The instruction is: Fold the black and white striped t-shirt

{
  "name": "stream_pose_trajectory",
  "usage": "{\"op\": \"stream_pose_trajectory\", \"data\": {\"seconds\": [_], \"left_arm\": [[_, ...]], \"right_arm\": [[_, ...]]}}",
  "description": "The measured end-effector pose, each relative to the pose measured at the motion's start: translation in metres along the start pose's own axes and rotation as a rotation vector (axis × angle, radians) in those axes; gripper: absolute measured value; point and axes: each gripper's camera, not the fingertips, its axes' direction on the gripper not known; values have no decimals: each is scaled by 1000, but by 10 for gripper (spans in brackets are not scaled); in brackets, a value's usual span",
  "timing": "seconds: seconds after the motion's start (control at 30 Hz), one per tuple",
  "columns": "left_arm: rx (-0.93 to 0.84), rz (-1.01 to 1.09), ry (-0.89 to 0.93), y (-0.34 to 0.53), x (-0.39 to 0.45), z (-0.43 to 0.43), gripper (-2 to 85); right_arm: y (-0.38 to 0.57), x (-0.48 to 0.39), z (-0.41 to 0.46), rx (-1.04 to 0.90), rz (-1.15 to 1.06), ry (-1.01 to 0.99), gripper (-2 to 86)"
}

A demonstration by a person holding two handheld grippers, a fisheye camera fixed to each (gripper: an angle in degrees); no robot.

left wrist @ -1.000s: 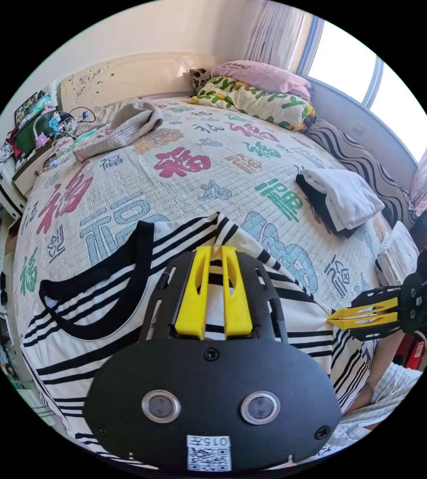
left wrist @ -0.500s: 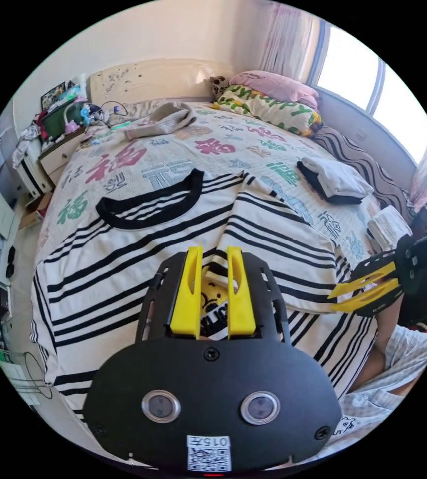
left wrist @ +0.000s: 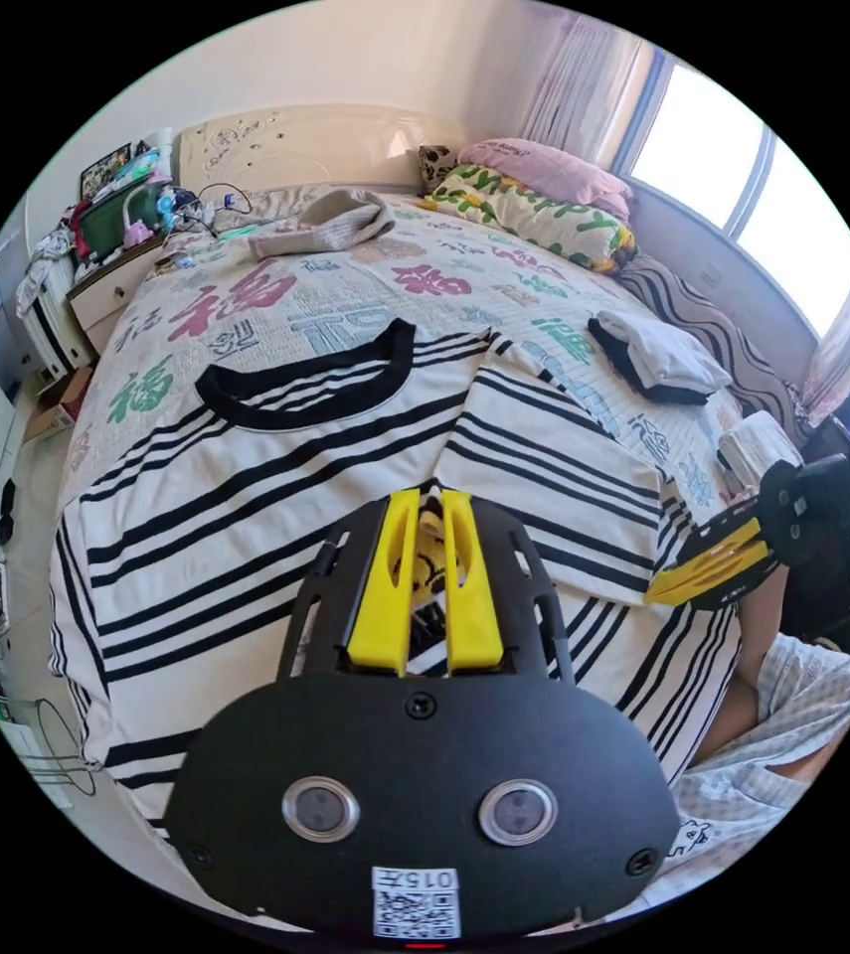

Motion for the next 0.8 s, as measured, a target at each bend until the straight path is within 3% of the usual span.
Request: {"op": "stream_pose_trajectory", "data": {"seconds": [0.1,0.2,0.27,0.33,0.53,0.8], "left_arm": [[122,-6,-40,34,-23,-82,59],[276,-169,-152,93,-91,-180,75],[347,-438,-182,145,-175,-244,86],[420,-621,-74,191,-234,-269,91],[454,-929,266,281,-356,-253,93],[385,-900,438,280,-400,-234,101]], "right_arm": [[-9,3,-18,168,80,16,46],[-36,-9,-23,276,87,35,47],[-79,-24,-8,287,53,50,44],[-122,-30,10,267,43,56,47],[-299,-30,90,190,39,29,48],[-516,-8,239,-69,90,89,70]]}}
